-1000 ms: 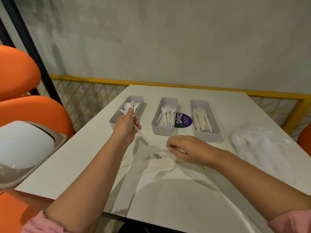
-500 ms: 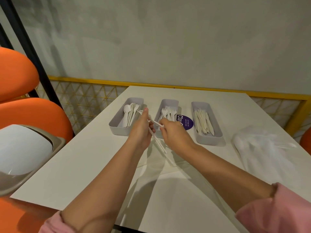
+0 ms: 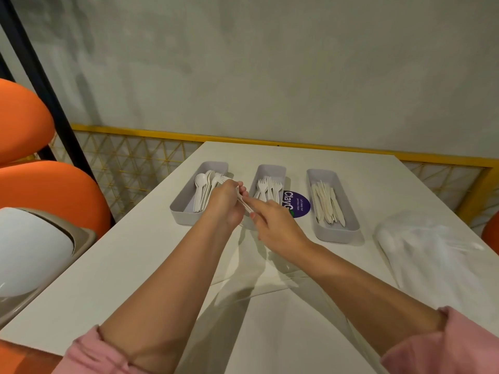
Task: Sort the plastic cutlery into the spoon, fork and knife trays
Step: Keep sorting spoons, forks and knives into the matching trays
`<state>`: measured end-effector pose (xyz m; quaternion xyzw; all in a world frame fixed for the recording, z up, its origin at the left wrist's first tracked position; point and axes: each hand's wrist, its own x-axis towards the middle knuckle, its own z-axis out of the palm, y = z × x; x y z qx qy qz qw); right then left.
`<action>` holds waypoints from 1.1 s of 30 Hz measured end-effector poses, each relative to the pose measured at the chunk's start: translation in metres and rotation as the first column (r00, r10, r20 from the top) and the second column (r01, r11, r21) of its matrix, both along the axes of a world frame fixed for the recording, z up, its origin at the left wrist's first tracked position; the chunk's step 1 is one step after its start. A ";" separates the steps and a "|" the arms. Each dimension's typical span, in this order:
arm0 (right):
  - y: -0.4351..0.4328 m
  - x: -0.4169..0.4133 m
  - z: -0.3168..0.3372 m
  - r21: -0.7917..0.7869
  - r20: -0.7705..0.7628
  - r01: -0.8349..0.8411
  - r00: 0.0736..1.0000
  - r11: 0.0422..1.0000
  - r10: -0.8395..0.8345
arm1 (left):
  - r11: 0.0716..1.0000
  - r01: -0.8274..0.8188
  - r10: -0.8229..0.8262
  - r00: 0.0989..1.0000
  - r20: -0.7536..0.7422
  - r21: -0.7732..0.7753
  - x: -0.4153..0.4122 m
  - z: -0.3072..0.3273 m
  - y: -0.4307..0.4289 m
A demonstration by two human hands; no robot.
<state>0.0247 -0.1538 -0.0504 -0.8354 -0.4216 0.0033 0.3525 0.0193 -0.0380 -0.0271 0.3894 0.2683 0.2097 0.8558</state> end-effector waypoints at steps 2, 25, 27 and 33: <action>0.002 0.005 0.002 0.011 -0.038 -0.007 0.999 1.000 0.007 | 0.999 0.025 -0.025 1.000 0.019 -0.023 0.004 0.003 0.000; 0.050 0.091 0.014 -0.427 0.025 0.335 0.933 0.840 -0.359 | 0.485 0.487 -0.070 0.849 -0.523 0.726 0.021 -0.044 0.031; 0.054 0.090 0.014 -0.478 0.061 0.327 0.938 0.815 -0.340 | 0.465 0.495 -0.068 0.847 -0.528 0.734 0.021 -0.046 0.032; 0.064 0.087 0.005 -0.698 0.273 0.391 0.920 0.600 -0.282 | 0.438 0.496 -0.065 0.849 -0.524 0.750 0.023 -0.049 0.035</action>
